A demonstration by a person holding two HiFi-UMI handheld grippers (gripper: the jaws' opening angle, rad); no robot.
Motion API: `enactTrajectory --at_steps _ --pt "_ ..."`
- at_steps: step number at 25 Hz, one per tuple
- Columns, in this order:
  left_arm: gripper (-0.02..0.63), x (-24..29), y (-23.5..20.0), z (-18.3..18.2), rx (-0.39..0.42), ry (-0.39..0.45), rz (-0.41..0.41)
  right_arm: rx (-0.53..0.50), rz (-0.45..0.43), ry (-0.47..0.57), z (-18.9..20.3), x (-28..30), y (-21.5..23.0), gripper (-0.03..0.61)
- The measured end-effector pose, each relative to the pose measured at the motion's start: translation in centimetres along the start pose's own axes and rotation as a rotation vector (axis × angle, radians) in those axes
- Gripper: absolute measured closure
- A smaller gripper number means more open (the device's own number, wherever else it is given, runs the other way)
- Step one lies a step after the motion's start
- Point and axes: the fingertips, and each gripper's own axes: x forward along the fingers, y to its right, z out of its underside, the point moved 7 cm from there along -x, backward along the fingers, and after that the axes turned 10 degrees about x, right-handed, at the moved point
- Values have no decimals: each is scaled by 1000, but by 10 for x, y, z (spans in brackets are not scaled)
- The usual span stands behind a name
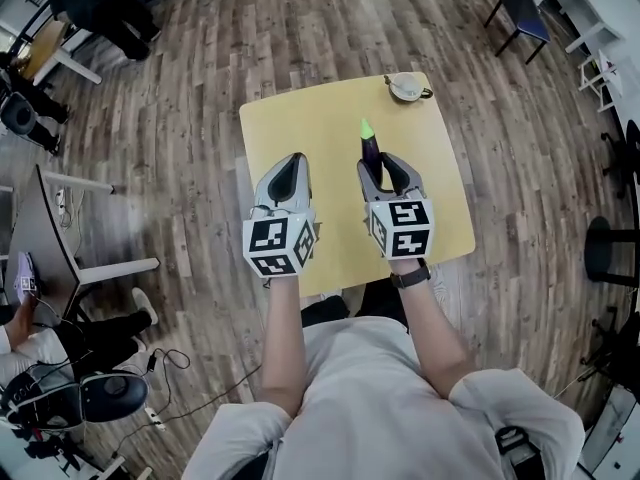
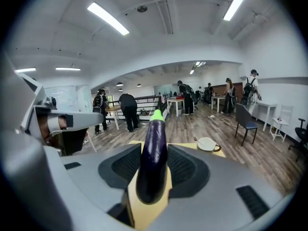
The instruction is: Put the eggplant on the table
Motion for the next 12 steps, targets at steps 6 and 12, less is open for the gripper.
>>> enactTrajectory --at_steps 6,12 --pt "606 12 -6 24 -46 -72 -10 38 5 -79 20 26 13 407" --pt "606 23 -11 49 -65 -144 -19 64 7 -160 45 51 23 407"
